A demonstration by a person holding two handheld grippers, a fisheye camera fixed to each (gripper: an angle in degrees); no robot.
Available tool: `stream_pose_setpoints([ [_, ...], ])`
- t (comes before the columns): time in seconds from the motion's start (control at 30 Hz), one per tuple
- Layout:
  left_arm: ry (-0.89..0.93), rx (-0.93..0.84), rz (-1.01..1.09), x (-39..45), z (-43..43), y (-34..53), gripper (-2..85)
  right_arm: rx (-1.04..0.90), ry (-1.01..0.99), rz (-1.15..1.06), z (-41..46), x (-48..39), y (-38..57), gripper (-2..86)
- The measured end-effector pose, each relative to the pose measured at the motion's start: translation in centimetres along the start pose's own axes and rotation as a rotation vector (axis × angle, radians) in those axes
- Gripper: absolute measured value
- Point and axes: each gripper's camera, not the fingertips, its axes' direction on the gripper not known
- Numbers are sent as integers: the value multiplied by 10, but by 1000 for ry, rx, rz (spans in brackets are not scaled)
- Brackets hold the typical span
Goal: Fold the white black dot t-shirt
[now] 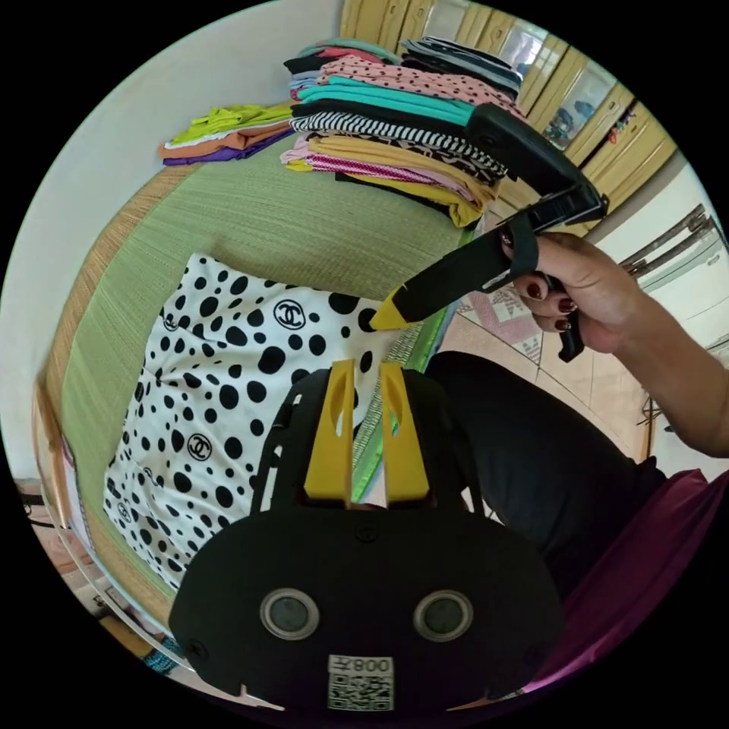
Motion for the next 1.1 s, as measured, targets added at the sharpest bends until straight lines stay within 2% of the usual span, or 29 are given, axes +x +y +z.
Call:
stream_pose_setpoints([
  [0.13, -4, 24, -25, 10, -4, -17, 18, 20, 3, -8, -9, 7, 0, 37],
  [0.27, 77, 103, -160, -2, -17, -18, 11, 86, 3, 39, -23, 31, -6, 70],
  [0.57, 218, 232, -367, -26, -34, -10, 8, 100, -125, 139, -1, 79, -81, 125],
  [1.1, 326, 246, -373, -26, -16, -10, 8, 9, -101, 115, 50, 69, -183, 89],
])
